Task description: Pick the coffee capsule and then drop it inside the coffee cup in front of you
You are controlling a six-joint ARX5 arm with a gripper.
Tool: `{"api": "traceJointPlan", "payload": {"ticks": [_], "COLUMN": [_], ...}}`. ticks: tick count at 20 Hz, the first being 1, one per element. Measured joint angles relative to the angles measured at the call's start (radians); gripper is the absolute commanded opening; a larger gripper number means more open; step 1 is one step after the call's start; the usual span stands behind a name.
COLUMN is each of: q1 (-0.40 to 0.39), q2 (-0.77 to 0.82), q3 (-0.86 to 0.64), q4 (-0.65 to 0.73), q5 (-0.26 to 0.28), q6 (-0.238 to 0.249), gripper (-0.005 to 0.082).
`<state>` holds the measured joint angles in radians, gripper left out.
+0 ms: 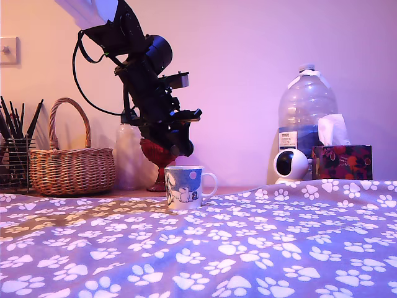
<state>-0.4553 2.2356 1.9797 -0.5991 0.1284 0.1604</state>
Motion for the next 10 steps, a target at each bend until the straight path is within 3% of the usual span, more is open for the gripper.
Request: {"api": "traceJointPlan", "payload": {"ticks": [10], "q1": [0.012], "q2": [0.005], "q3": [0.005], "q4": [-0.001], "q5": [0.0], "q6": [0.0], "gripper": [0.0128]}}
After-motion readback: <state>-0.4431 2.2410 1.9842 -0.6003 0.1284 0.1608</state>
